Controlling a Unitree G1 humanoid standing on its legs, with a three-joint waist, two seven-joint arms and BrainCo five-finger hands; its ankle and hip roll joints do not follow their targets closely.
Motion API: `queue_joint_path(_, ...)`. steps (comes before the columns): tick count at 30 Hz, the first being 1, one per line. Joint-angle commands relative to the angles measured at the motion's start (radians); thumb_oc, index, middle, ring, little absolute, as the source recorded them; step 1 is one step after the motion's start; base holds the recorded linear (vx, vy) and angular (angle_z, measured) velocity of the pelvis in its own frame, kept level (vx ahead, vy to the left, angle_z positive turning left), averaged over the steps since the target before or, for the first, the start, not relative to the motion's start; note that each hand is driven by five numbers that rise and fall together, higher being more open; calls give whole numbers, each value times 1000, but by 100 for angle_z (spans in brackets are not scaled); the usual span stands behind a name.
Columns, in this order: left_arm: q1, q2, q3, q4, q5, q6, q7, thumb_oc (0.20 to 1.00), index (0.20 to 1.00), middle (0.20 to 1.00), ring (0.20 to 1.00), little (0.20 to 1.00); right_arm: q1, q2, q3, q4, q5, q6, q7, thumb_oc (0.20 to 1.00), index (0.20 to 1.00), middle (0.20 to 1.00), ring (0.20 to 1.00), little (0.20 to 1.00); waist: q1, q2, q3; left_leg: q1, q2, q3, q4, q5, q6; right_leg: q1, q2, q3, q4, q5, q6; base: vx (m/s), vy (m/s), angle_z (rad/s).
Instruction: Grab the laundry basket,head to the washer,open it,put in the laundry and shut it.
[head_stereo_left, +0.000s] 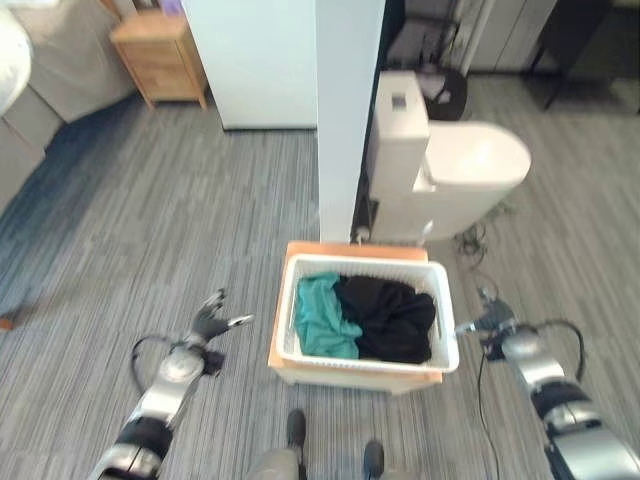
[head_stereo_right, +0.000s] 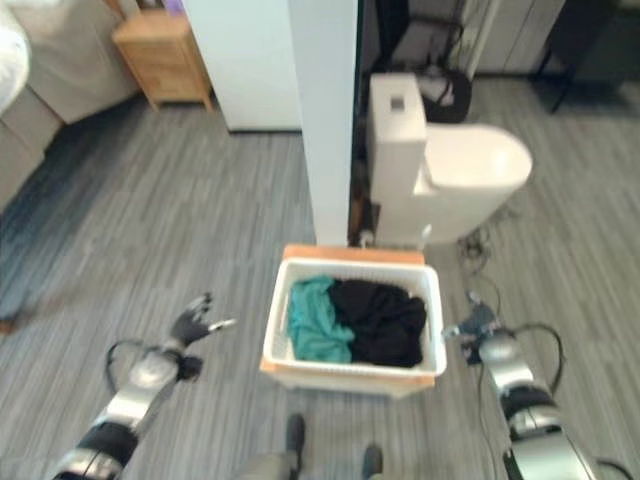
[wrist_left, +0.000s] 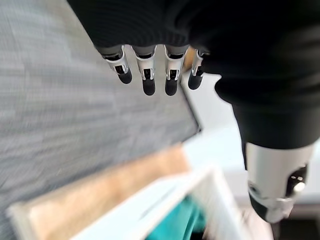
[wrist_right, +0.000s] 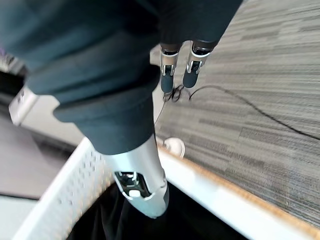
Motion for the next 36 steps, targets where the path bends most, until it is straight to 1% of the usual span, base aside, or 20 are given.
queue_joint_path(1,-112,2,-22,124,-55,-3,20,1000,1000,1000,1000,1000,-52,-43,37,22,45,5,-18,1000,1000,1000,1000,1000,-6,-27,20,11,71,22,6,-46,-51,-91,-72,-45,59,27,44,-115,6,0)
queue_joint_path(2,-115,2,-22,126,-56,-4,20,1000,1000,1000,1000,1000,-54,-43,38,23,45,4,-18,1000,1000,1000,1000,1000,-6,-26,20,10,71,21,6,-45,-51,-92,-72,-46,60,27,44,-100,0,0)
queue_joint_path(3,-159,-6,-41,167,-56,-1,23,1000,1000,1000,1000,1000,-76,-39,52,41,49,5,-21,1000,1000,1000,1000,1000,-9,-28,30,-1,71,22,6,-41,-52,-104,-72,-45,61,32,45,-63,7,0)
queue_joint_path(6,-329,-28,-111,355,-44,8,36,1000,1000,1000,1000,1000,-155,-25,105,99,63,7,-29,1000,1000,1000,1000,1000,-23,-30,62,-32,75,21,6,-29,-56,-137,-68,-46,61,44,48,-86,-1,-2)
queue_joint_path(8,-365,-33,-123,388,-41,8,41,1000,1000,1000,1000,1000,-170,-22,114,111,68,5,-31,1000,1000,1000,1000,1000,-25,-31,71,-36,75,21,6,-26,-57,-141,-69,-48,62,46,48,-34,-2,1)
queue_joint_path(10,-448,-39,-155,431,-42,3,54,1000,1000,1000,1000,1000,-202,-15,140,134,83,2,-39,1000,1000,1000,1000,1000,-29,-30,90,-45,77,18,6,-21,-57,-153,-67,-50,64,51,50,-45,-5,2)
queue_joint_path(17,-559,-47,-223,458,-27,1,58,1000,1000,1000,1000,1000,-264,-4,186,195,104,-5,-41,1000,1000,1000,1000,1000,-33,-22,119,-63,74,17,6,-15,-60,-173,-69,-53,59,62,53,-21,2,0)
queue_joint_path(20,-579,-48,-244,462,-24,1,57,1000,1000,1000,1000,1000,-282,-3,196,212,114,-8,-39,1000,1000,1000,1000,1000,-34,-18,122,-68,73,19,6,-16,-59,-179,-71,-53,58,65,54,0,0,0)
queue_joint_path(24,-632,-85,-281,565,6,13,54,1000,1000,1000,1000,1000,-350,29,238,289,116,-2,-30,1000,1000,1000,1000,1000,-36,-14,132,-73,71,19,6,-15,-59,-191,-70,-48,60,68,54,0,0,0)
queue_joint_path(25,-632,-85,-281,566,6,13,53,1000,1000,1000,1000,1000,-351,29,238,290,117,-2,-30,1000,1000,1000,1000,1000,-36,-14,132,-73,71,20,6,-15,-59,-191,-70,-48,60,68,54,0,0,0)
queue_joint_path(28,-680,-106,-291,694,47,33,58,1000,1000,1000,1000,1000,-415,79,282,332,124,3,-16,1000,1000,1000,1000,1000,-44,-23,138,-81,74,23,6,-12,-60,-204,-66,-43,58,74,54,0,0,0)
queue_joint_path(29,-681,-106,-291,694,47,33,58,1000,1000,1000,1000,1000,-415,79,282,333,124,3,-16,1000,1000,1000,1000,1000,-44,-23,138,-82,74,23,6,-12,-60,-204,-66,-43,58,74,54,-3,1,-5)
queue_joint_path(31,-703,-107,-287,748,64,43,60,1000,1000,1000,1000,1000,-449,114,314,345,123,5,-13,1000,1000,1000,1000,1000,-50,-31,141,-86,77,27,6,-11,-61,-211,-62,-37,54,80,53,5,4,-5)
queue_joint_path(32,-703,-107,-287,748,64,43,60,1000,1000,1000,1000,1000,-449,115,314,345,123,5,-13,1000,1000,1000,1000,1000,-50,-31,141,-86,77,27,6,-11,-61,-211,-62,-37,54,80,53,0,0,0)
queue_joint_path(33,-707,-103,-285,758,65,46,58,799,799,799,799,799,-462,128,326,352,116,6,-11,1000,1000,1000,1000,1000,-52,-34,142,-88,78,28,6,-10,-62,-214,-60,-36,52,82,53,0,0,0)
queue_joint_path(34,-714,-101,-287,768,59,49,55,442,442,442,442,442,-481,150,339,362,113,12,-9,1000,1000,1000,1000,1000,-55,-40,145,-93,81,27,6,-9,-62,-220,-57,-32,50,84,52,0,0,0)
queue_joint_path(35,-714,-100,-287,768,59,49,55,442,442,442,442,442,-481,150,339,362,113,12,-9,1000,1000,1000,1000,1000,-55,-40,145,-94,81,27,6,-9,-62,-220,-57,-32,50,84,52,1,-5,-5)
queue_joint_path(36,-720,-99,-291,772,59,50,54,200,200,200,200,200,-487,159,343,367,114,14,-8,1000,1000,1000,1000,1000,-57,-41,146,-95,81,28,6,-9,-63,-222,-56,-32,49,85,51,5,-7,-5)
